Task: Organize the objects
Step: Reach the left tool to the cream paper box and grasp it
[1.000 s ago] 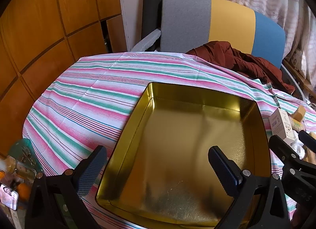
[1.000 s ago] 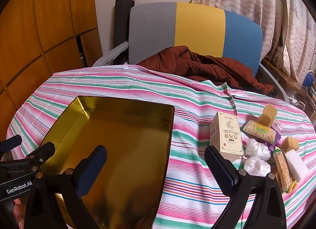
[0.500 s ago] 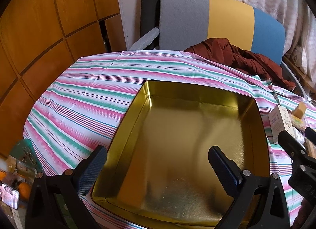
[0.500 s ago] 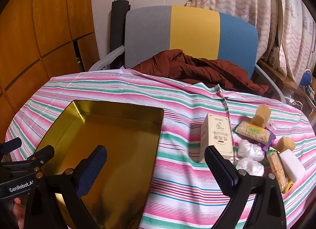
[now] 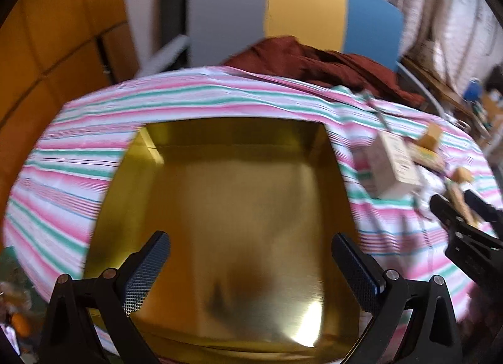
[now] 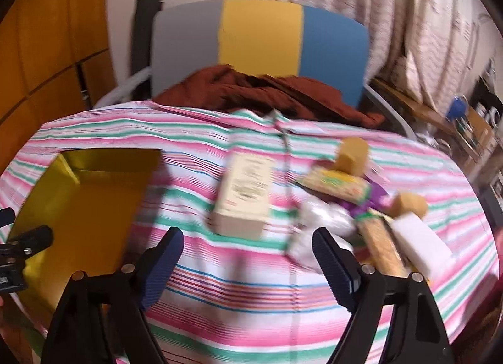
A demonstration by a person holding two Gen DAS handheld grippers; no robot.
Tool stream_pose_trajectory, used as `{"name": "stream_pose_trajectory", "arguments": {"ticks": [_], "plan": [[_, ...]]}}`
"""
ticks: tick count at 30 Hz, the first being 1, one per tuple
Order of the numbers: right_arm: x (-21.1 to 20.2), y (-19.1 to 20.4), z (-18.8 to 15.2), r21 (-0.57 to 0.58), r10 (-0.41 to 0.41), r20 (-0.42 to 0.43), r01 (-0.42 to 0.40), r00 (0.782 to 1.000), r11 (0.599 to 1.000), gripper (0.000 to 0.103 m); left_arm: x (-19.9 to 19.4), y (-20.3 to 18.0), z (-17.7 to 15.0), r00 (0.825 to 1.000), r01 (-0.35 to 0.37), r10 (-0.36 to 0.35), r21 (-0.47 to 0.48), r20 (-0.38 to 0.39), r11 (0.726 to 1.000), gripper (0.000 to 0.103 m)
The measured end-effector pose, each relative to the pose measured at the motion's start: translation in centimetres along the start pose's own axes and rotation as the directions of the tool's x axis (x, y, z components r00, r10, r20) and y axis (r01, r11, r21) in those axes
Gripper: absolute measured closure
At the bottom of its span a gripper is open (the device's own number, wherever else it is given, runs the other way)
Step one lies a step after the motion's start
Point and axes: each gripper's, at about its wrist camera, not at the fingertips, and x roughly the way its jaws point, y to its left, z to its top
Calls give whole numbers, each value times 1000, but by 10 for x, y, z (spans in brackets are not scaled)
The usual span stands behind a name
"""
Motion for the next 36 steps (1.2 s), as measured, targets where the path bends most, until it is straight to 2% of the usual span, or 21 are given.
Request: {"name": "stream_pose_trajectory", "arguments": {"ticks": [3,6,10,15,18,21,23,27,29,30,33,36], "plan": [[3,-37,-12,58,-11,0,11,1000,998,25,6,-16,1,990,129,-130,-22,-59,991,0],[5,-74,-26,116,-26,-5,26,1000,993,29,12,-37,0,964,242,-247,-66,-101,968,0],[3,-107,-41,146,-35,-5,36,999,989,33,16,-66,0,941,308,-313,-53,-130,950,0],[6,-110,-47,182,96,4,-95,995,979,35,22,-100,13,924,357,-355,-11,-141,934,0],[16,-95,-42,132,130,11,-130,991,983,47,27,-120,26,935,346,-341,37,-98,938,0],[33,-78,-34,95,145,2,-144,989,985,49,35,-134,37,958,286,-283,98,-47,953,0],[44,-72,-29,75,129,10,-129,992,989,49,42,-140,43,967,255,-255,121,-17,959,0],[68,-78,-28,102,121,-8,-120,993,988,49,56,-144,52,970,239,-242,126,11,963,0],[75,-81,-29,111,120,-29,-116,992,987,61,62,-149,56,971,231,-236,133,25,964,0],[78,-82,-31,112,115,-44,-109,992,988,71,66,-153,58,973,224,-230,139,31,965,0],[75,-86,-36,107,111,-23,-108,994,988,78,76,-165,63,976,206,-214,178,29,962,0],[68,-89,-40,117,141,0,-140,990,983,79,90,-177,69,983,175,-181,220,8,960,0]]}}
